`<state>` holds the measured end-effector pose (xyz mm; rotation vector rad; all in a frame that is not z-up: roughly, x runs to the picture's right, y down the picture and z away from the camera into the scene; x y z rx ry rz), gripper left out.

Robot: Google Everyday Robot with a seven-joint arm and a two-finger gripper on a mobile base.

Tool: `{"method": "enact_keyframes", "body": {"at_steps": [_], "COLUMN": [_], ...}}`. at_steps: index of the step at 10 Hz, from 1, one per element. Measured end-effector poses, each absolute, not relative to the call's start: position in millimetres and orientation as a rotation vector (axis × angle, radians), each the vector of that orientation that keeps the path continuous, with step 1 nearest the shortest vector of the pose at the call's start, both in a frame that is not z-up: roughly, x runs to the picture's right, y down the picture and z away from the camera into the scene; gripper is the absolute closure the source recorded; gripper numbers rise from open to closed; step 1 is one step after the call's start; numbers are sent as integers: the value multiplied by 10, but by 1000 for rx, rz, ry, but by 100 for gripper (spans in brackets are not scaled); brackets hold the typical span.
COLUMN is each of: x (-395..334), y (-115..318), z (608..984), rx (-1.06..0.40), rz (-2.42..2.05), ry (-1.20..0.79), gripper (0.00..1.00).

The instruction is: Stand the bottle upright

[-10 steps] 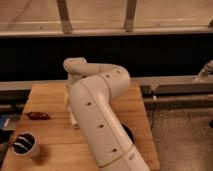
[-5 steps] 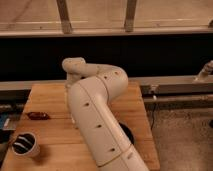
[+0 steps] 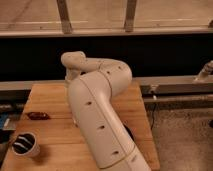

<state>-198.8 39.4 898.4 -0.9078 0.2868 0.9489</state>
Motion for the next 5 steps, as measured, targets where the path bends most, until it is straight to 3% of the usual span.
{"method": "enact_keyframes", "body": {"at_steps": [5], "x": [-1798], "y": [-200], "z": [8827], "rx": [-781], "rz": [988], "ry": [262], "gripper": [100]}}
